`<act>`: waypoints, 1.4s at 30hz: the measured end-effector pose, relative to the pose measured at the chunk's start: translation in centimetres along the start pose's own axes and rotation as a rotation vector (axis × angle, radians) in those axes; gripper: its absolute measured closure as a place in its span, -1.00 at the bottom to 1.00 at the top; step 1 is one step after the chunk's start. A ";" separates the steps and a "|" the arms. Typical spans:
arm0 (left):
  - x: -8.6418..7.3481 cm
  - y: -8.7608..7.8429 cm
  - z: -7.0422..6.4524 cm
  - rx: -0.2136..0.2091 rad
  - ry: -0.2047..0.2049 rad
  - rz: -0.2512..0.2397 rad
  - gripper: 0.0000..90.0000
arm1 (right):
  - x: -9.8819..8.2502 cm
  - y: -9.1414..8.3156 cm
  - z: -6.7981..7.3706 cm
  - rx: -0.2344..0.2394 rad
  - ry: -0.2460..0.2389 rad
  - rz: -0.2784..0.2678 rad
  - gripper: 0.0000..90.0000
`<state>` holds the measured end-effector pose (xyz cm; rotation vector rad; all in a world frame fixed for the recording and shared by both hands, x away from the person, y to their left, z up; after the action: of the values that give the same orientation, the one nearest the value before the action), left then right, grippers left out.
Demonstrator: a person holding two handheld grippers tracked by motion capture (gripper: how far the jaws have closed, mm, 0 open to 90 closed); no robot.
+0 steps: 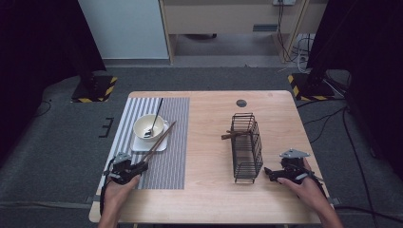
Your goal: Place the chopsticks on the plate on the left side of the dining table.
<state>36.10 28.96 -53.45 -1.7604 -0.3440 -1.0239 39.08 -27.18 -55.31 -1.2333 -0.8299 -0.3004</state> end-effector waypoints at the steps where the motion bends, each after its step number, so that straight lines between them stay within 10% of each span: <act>1: 0.1 0.0 0.0 -0.002 0.004 -0.008 0.62 | 0.0 0.0 0.0 0.000 0.000 0.000 -1.00; 17: 1.1 -1.2 0.1 0.046 0.030 -0.186 0.20 | 0.0 0.0 0.0 0.002 -0.005 0.000 -1.00; 24: 0.7 -1.0 0.7 0.127 0.050 -0.135 -0.09 | 0.0 0.0 0.0 0.001 -0.003 -0.001 -1.00; 42: 0.5 -0.1 0.3 0.157 0.062 -0.058 -0.47 | 0.0 0.0 0.0 0.001 -0.005 -0.001 -1.00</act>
<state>36.49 29.16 -53.06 -1.5828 -0.4269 -1.0616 39.08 -27.16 -55.31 -1.2337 -0.8350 -0.2973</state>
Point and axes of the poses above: each handheld gripper's, and its own axes: y roughly forward along the jaws, x roughly out of its top, z roughly to its left, the point moved 2 cm from there along y, roughly forward along the jaws, and after that the axes turned 7 degrees about y, right-handed, at the moved point
